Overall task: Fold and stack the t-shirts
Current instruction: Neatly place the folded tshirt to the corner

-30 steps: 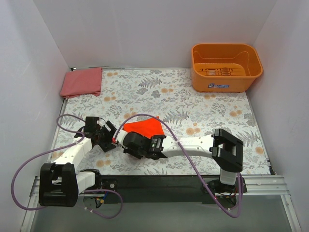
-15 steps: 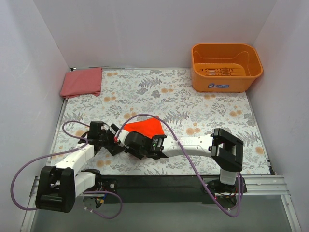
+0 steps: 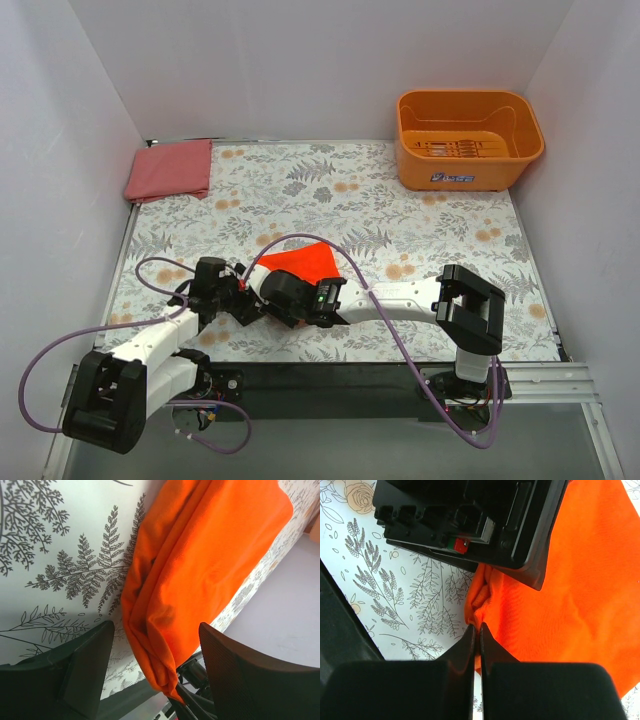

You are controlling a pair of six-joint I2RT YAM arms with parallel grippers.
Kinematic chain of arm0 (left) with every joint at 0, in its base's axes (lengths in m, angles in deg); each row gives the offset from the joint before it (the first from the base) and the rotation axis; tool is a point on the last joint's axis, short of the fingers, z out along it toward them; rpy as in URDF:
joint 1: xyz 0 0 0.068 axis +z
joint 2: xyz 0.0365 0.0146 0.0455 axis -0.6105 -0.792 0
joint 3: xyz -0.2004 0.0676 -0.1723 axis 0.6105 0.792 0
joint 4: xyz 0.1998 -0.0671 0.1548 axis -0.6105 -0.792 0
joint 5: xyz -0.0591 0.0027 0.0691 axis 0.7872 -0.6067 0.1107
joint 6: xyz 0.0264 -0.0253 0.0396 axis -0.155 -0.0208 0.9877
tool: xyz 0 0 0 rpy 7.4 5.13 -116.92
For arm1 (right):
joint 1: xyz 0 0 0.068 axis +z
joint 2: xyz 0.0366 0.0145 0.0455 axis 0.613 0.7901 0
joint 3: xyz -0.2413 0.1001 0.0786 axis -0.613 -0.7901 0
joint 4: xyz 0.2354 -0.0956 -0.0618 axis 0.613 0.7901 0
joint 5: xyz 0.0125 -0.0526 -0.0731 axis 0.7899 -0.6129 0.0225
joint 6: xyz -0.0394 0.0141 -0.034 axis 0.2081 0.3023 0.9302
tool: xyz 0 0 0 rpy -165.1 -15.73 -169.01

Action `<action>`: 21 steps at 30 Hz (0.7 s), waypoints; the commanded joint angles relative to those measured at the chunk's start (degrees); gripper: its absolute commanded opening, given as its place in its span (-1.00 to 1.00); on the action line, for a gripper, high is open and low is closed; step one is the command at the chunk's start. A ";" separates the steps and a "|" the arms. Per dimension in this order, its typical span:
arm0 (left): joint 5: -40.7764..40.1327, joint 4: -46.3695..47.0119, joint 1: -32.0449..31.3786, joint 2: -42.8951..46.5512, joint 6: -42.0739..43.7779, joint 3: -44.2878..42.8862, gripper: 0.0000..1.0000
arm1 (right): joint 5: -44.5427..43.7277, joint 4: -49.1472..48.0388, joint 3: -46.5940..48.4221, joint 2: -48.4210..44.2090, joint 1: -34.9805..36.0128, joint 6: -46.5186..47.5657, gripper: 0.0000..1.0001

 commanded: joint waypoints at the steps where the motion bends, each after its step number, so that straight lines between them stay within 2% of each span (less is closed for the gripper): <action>1: -3.85 -0.55 -0.97 0.76 -2.10 1.22 0.35 | -0.39 -2.34 -0.32 -2.35 -0.20 -1.00 -0.97; 4: -4.91 0.23 -2.29 1.02 -3.60 2.27 0.35 | -0.31 -2.61 -0.32 -2.52 -0.20 -1.18 -0.97; 10: -7.63 2.87 -3.17 2.77 -7.64 4.20 0.17 | -0.22 -2.96 -0.49 -2.70 -0.20 -2.23 -0.97; 15: -10.09 7.26 -3.78 3.92 -9.93 6.75 0.16 | 0.75 -3.22 -0.41 -2.52 -0.20 -2.67 -0.97; 21: -10.10 13.15 -5.18 1.29 -11.77 8.95 0.17 | 0.49 -3.66 -0.58 -3.31 -0.20 -2.93 -0.97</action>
